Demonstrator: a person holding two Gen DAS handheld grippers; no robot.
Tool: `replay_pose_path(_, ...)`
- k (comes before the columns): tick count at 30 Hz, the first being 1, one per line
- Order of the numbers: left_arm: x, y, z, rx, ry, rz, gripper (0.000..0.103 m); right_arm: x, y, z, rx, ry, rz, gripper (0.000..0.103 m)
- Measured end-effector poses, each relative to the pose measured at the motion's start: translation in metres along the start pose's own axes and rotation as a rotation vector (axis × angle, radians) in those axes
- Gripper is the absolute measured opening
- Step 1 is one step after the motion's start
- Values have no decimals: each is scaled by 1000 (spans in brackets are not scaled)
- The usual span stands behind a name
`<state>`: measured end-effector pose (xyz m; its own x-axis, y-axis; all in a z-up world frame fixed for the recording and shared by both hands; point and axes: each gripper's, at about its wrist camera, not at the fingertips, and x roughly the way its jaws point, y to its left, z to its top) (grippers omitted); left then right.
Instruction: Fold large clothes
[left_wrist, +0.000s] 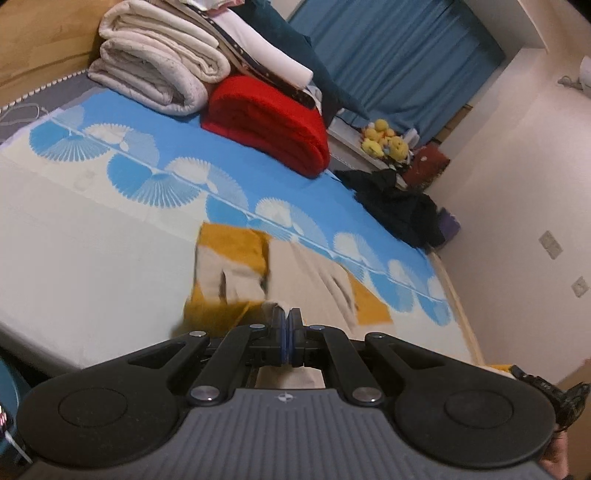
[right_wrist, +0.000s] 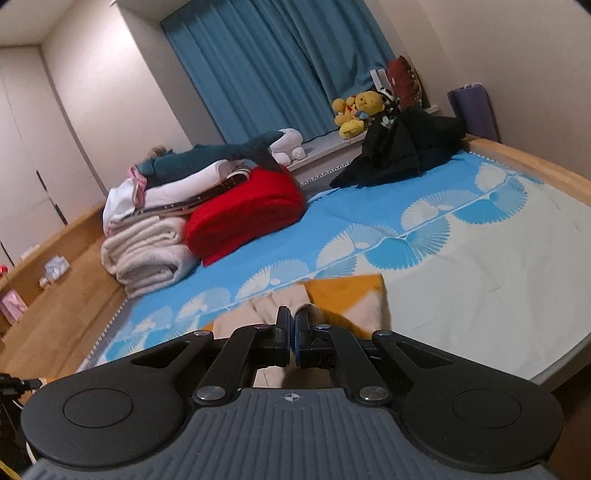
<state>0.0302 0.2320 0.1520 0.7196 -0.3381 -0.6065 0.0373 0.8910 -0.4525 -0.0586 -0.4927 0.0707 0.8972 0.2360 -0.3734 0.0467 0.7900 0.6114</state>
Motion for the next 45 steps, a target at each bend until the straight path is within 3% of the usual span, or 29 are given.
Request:
replay_pose_path(4, 80, 29, 24, -61, 8, 58, 0, 54, -24, 12, 76, 27, -40, 1)
replay_pose_path(9, 191, 75, 52, -186, 38, 64, 4, 162, -62, 17, 205, 93, -105, 1)
replay_pose_path(12, 229, 103, 58, -252, 25, 109, 20, 220, -80, 15, 249, 114, -177, 8)
replay_pose_path(14, 240, 116, 49, -250, 8, 124, 29, 241, -87, 11, 242, 87, -191, 15)
replay_pose_path(15, 249, 123, 44, -271, 80, 161, 29, 246, -87, 9, 217, 70, -208, 16)
replay_pose_path(17, 256, 126, 40, -287, 124, 189, 29, 255, -90, 6, 169, 73, -231, 18)
replay_pose_path(19, 262, 118, 39, -222, 138, 196, 29, 261, -89, 6, 135, 90, -245, 21)
replay_pose_path(21, 270, 108, 36, -122, 152, 224, 32, 266, -87, 4, 95, 102, -244, 37)
replay_pose_path(24, 283, 97, 25, -41, 178, 263, 32, 282, -88, -6, 61, 160, -253, 47)
replay_pose_path(29, 300, 93, 15, -19, 196, 295, 36, 308, -96, -28, 40, 297, -320, 47)
replay_pose_path(32, 311, 93, 19, -26, 187, 314, 46, 317, -103, -32, 48, 314, -340, 47)
replay_pose_path(37, 326, 92, 22, -23, 207, 353, 46, 334, -112, -42, 66, 397, -372, 47)
replay_pose_path(45, 339, 88, 24, -25, 214, 366, 48, 345, -116, -44, 76, 412, -372, 47)
